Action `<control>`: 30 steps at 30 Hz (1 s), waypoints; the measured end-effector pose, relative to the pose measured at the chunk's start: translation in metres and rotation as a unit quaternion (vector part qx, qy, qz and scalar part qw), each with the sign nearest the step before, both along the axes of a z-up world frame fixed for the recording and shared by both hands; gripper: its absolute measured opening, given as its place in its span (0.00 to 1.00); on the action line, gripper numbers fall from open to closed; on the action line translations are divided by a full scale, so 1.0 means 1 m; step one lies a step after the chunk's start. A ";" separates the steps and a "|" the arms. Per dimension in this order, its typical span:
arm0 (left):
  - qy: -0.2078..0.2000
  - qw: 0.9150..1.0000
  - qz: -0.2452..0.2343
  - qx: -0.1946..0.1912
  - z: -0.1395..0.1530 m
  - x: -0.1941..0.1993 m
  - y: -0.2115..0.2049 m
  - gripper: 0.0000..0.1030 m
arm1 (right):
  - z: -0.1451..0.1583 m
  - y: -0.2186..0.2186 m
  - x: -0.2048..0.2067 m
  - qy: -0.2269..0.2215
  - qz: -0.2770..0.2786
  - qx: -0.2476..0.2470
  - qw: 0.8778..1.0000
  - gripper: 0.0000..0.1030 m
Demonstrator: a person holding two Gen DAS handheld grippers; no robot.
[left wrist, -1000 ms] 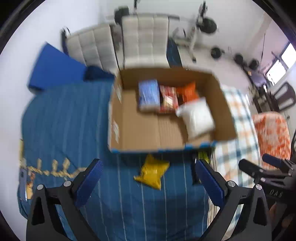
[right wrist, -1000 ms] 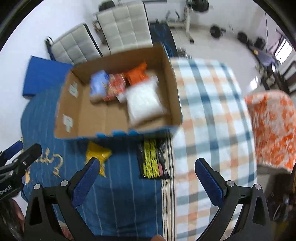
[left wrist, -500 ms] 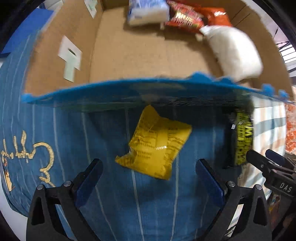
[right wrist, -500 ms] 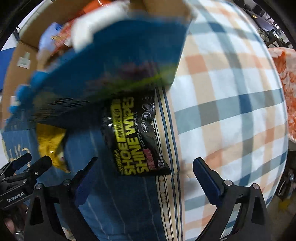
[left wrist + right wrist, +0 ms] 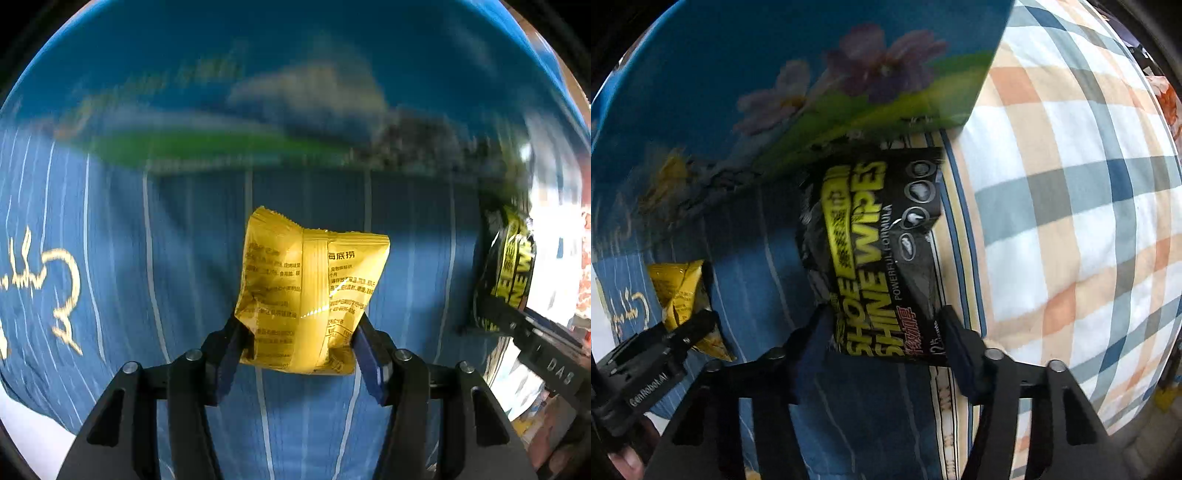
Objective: Organize soft objects
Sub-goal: 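Lower the left tool onto the yellow packet while the right tool reaches the black wipes packet, then lift the yellow packet with the left tool while the right tool lifts the wipes packet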
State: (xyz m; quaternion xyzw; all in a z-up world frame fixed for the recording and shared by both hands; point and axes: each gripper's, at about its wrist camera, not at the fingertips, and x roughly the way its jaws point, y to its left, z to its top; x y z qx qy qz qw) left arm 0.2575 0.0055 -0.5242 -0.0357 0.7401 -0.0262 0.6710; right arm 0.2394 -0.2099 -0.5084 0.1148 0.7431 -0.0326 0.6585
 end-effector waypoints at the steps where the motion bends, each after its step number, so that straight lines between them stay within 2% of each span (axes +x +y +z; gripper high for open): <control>1: 0.001 1.000 0.002 0.001 0.000 -0.005 0.000 0.51 | 0.001 0.000 -0.003 0.002 0.002 0.001 1.000 0.50; 5: 0.015 1.000 0.013 -0.002 -0.002 -0.035 0.001 0.51 | 0.002 -0.004 -0.023 0.018 0.011 0.010 1.000 0.34; 7: 0.021 1.000 0.015 -0.002 -0.003 -0.047 0.001 0.51 | 0.001 -0.007 -0.036 0.031 0.018 0.010 0.999 0.30; 10: 0.030 0.999 0.016 -0.006 -0.006 -0.067 0.002 0.51 | -0.007 -0.013 -0.056 0.061 0.018 0.024 0.998 0.28; 12: 0.030 0.999 0.017 -0.006 -0.006 -0.076 0.002 0.51 | -0.004 -0.022 -0.062 0.053 -0.005 0.032 0.998 0.29; 13: 0.029 0.999 0.019 -0.005 -0.005 -0.078 0.003 0.51 | -0.002 -0.030 -0.063 0.047 -0.030 0.040 0.998 0.31; 15: 0.026 0.999 0.028 -0.010 -0.002 -0.073 0.007 0.51 | 0.002 -0.043 -0.061 0.032 -0.076 0.061 0.995 0.48; 16: 0.023 0.999 0.032 -0.011 0.000 -0.072 0.008 0.51 | 0.004 -0.048 -0.059 0.022 -0.094 0.066 0.993 0.64; 17: 0.020 0.999 0.033 -0.012 0.001 -0.069 0.012 0.51 | 0.007 -0.051 -0.056 0.008 -0.109 0.073 0.991 0.71; 21: 0.010 0.999 0.040 -0.015 0.007 -0.061 0.028 0.51 | -0.002 -0.032 -0.019 0.006 -0.112 0.058 0.992 0.71; 24: 0.011 0.999 0.044 -0.014 0.009 -0.055 0.030 0.51 | -0.016 -0.016 0.004 0.028 -0.087 0.013 0.996 0.70; 27: 0.014 0.999 0.046 -0.013 0.009 -0.053 0.034 0.51 | -0.018 -0.002 0.002 0.024 -0.050 -0.031 0.998 0.61; 30: 0.016 0.999 0.043 -0.015 0.013 -0.053 0.029 0.51 | -0.021 0.015 -0.012 0.038 0.002 -0.027 0.999 0.58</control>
